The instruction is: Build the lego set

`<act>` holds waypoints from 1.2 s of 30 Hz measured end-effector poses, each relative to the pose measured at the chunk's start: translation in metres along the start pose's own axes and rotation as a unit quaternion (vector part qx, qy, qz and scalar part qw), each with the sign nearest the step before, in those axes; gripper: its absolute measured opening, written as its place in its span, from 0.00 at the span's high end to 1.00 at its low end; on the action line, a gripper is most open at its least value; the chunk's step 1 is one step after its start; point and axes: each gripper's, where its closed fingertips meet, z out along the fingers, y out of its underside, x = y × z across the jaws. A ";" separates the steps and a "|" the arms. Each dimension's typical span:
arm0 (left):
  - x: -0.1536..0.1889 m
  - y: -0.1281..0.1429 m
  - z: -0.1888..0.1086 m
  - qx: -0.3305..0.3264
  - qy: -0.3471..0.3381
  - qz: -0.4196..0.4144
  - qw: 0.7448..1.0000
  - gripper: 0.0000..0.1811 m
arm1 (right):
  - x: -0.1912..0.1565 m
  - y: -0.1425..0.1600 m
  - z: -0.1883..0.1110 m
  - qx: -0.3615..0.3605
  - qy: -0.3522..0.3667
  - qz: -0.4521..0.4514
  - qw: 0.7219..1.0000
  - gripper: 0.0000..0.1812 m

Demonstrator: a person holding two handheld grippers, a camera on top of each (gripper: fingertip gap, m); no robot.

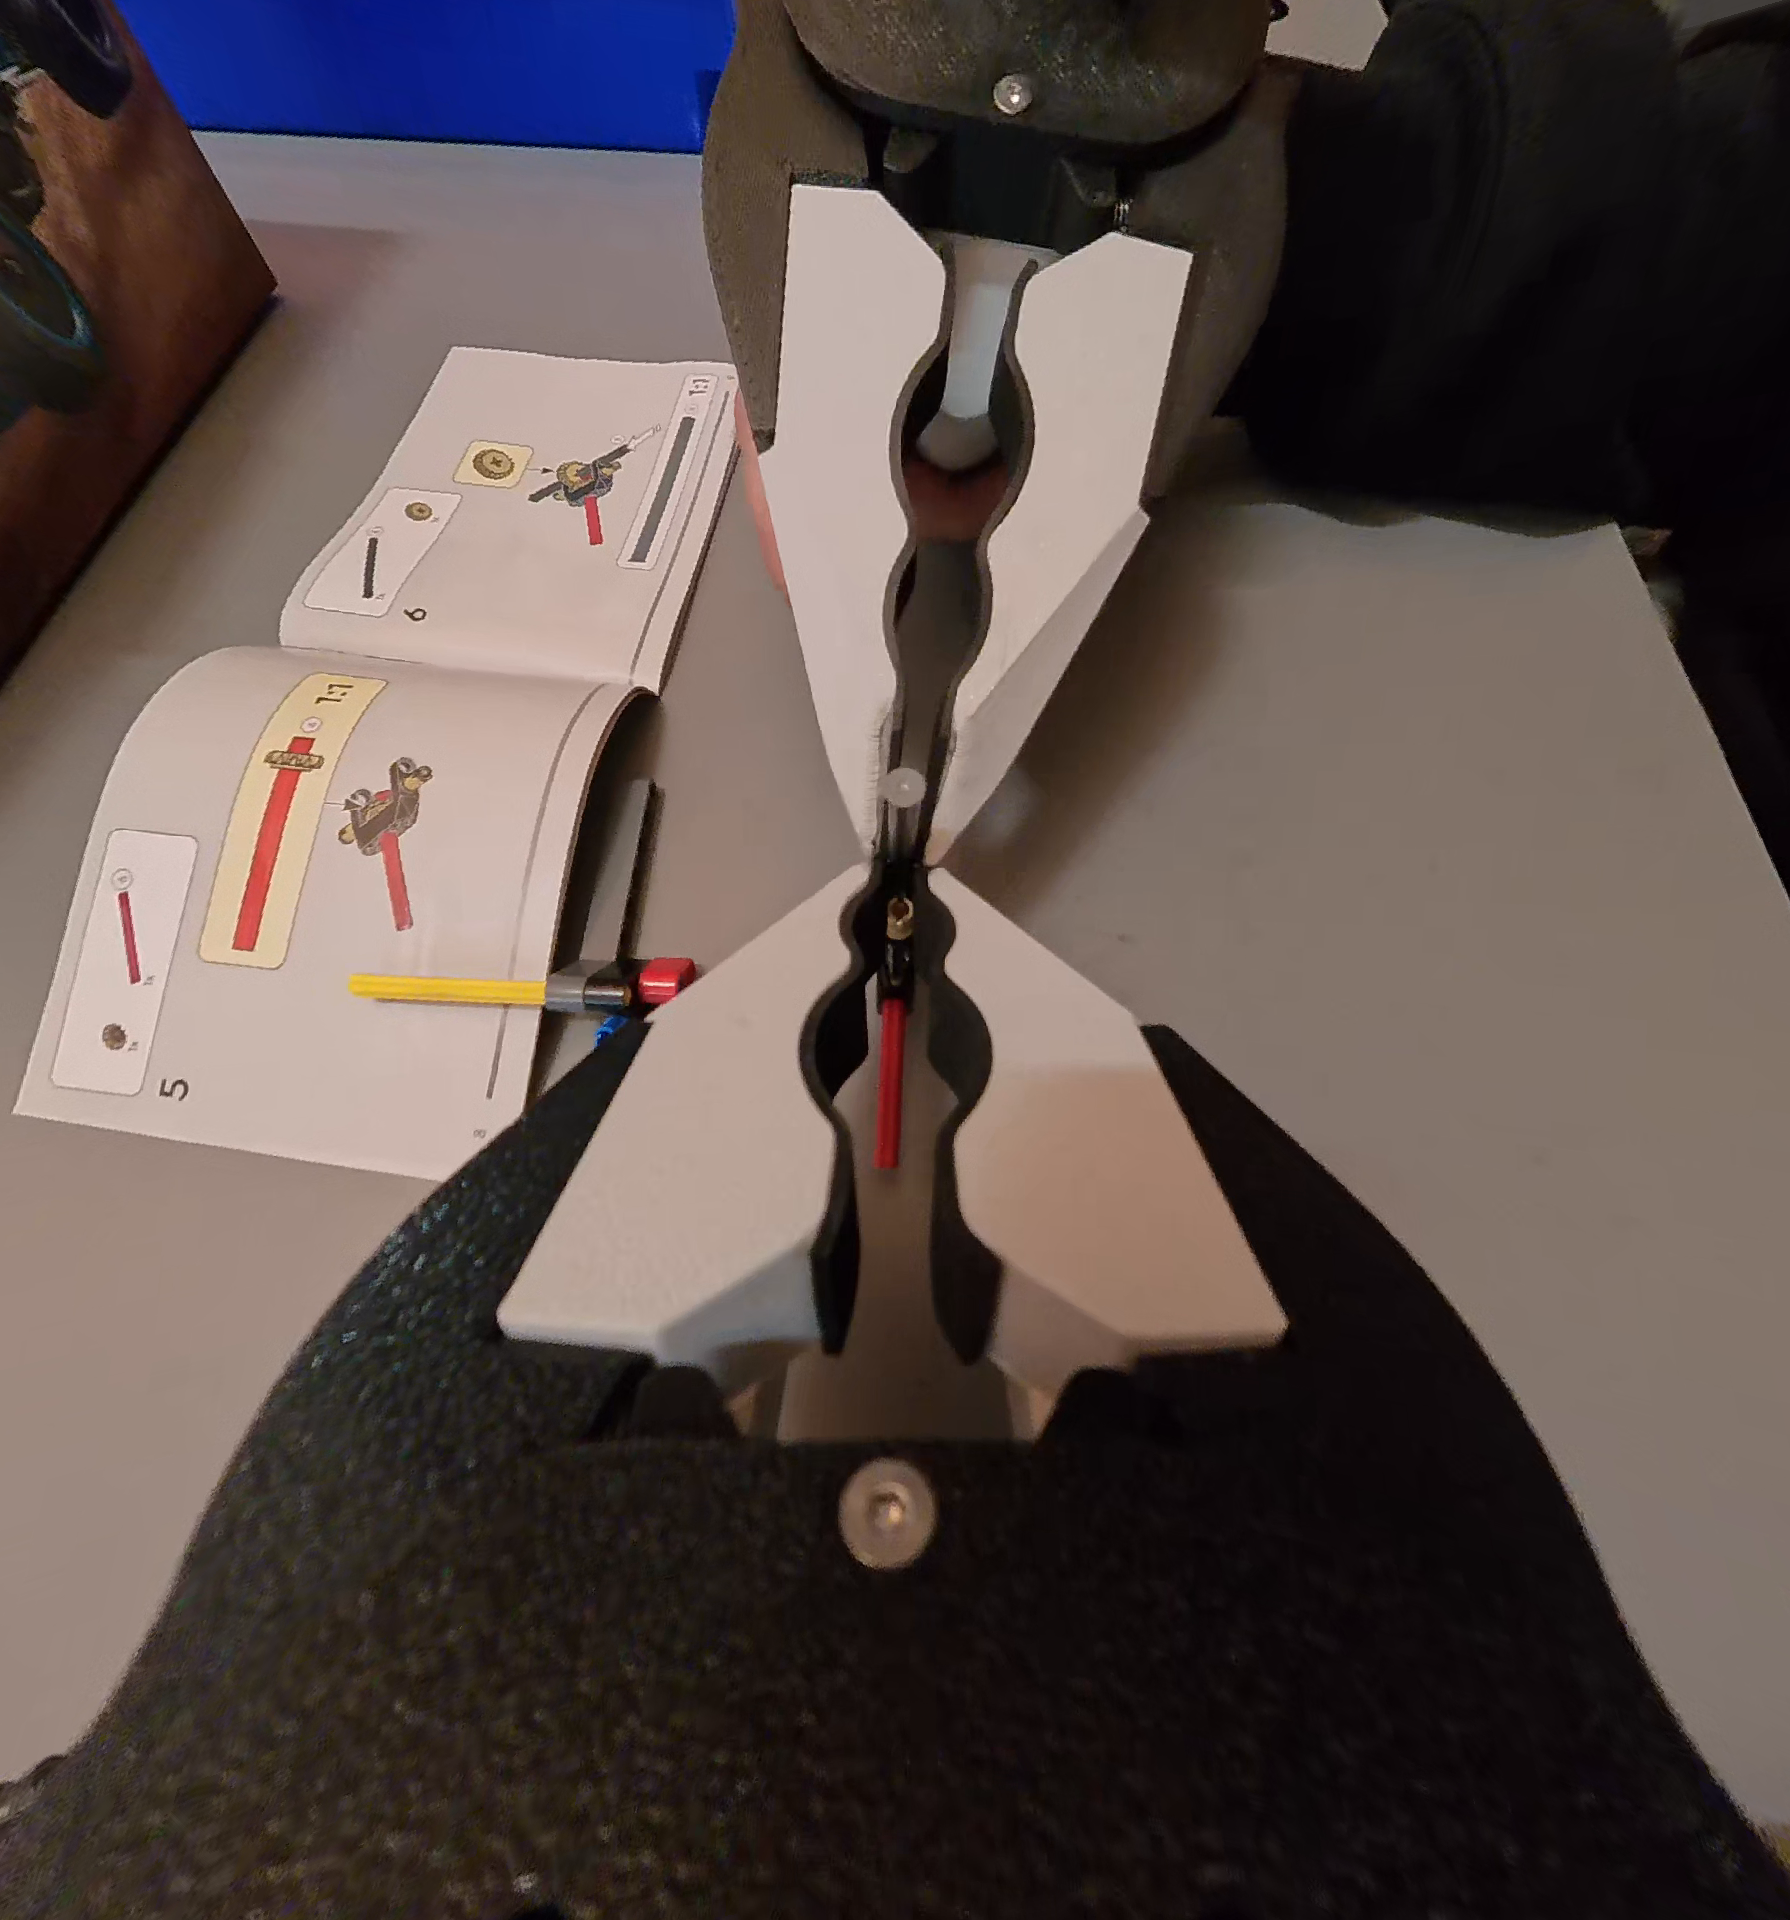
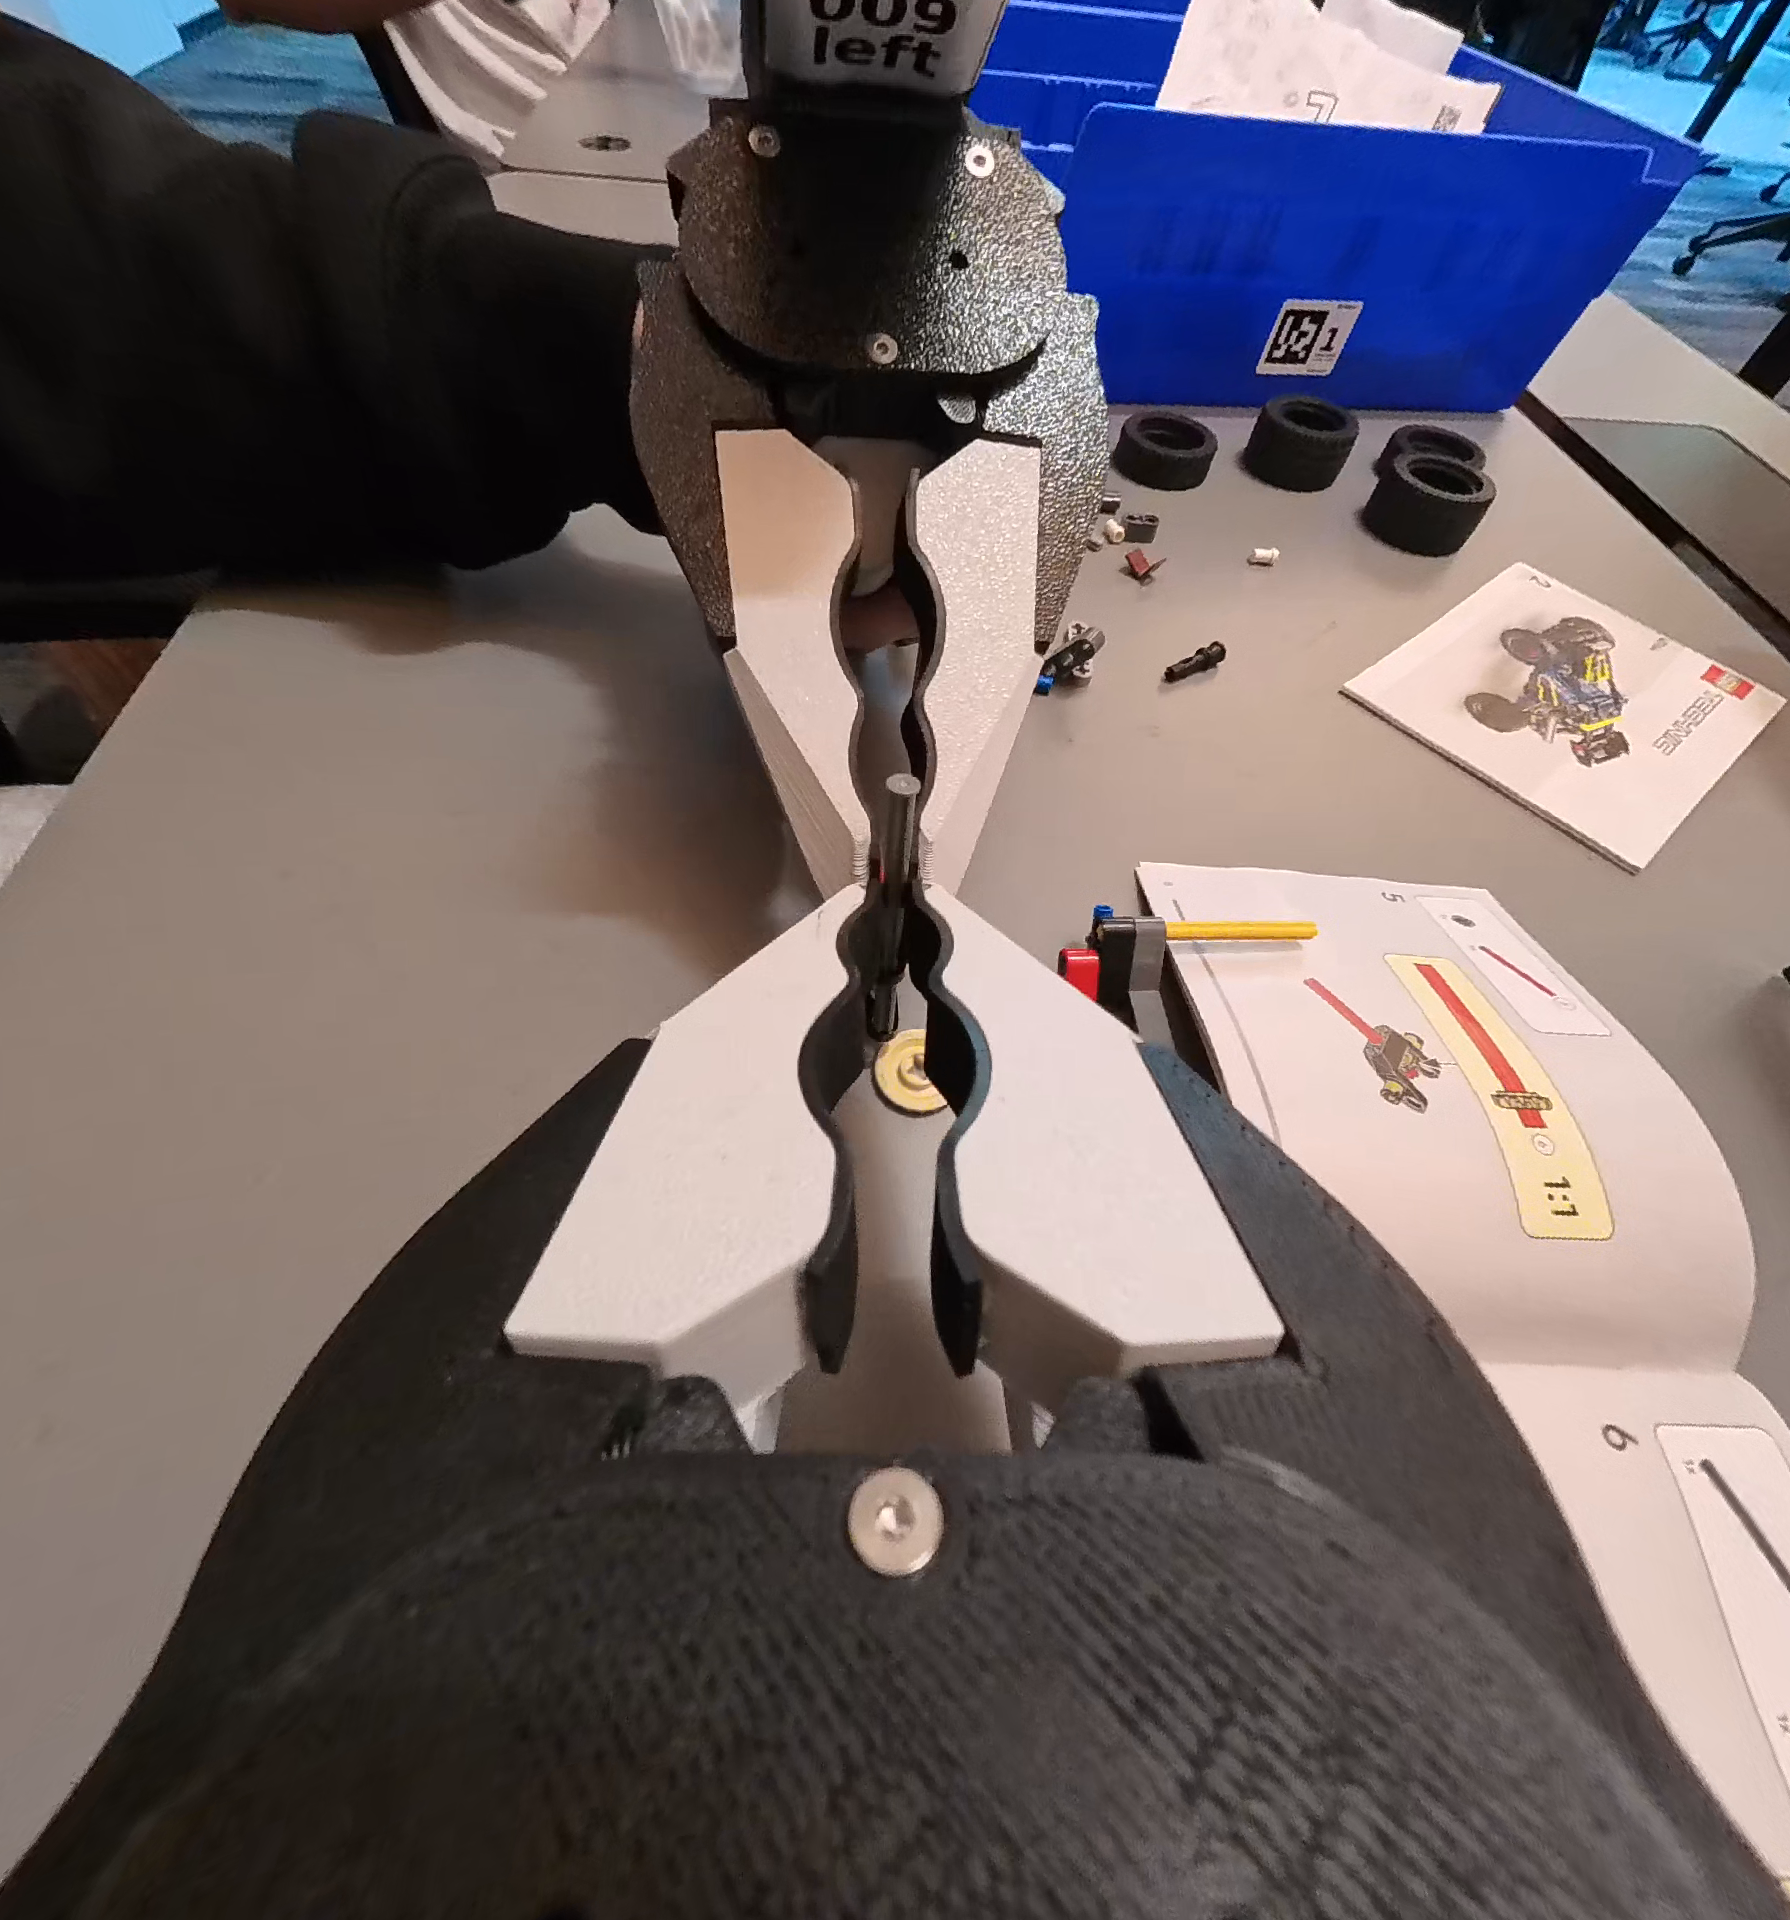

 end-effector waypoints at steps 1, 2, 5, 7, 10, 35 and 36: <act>0.000 0.000 0.000 0.002 0.000 0.000 1.000 0.99 | 0.000 0.000 0.000 0.002 0.000 0.001 1.000 1.00; 0.000 -0.001 -0.001 0.004 0.001 -0.001 1.000 0.99 | 0.000 -0.001 -0.001 0.004 -0.002 0.002 1.000 1.00; -0.001 -0.002 -0.001 0.007 0.000 -0.003 1.000 0.99 | 0.001 -0.002 -0.002 0.008 -0.007 0.023 1.000 1.00; 0.000 -0.001 0.000 0.002 0.002 -0.003 1.000 0.99 | 0.002 -0.002 -0.002 0.008 -0.004 0.024 1.000 0.98; 0.001 0.000 0.001 -0.001 0.003 -0.001 1.000 0.99 | 0.002 -0.007 -0.003 0.024 0.000 0.022 0.999 0.95; -0.003 0.000 0.001 -0.002 -0.006 -0.005 1.000 0.99 | 0.004 -0.015 -0.002 0.050 -0.002 0.056 0.997 0.99; -0.003 0.000 0.001 -0.002 -0.010 -0.004 1.000 0.99 | 0.004 -0.015 -0.002 0.051 0.000 0.056 0.997 0.99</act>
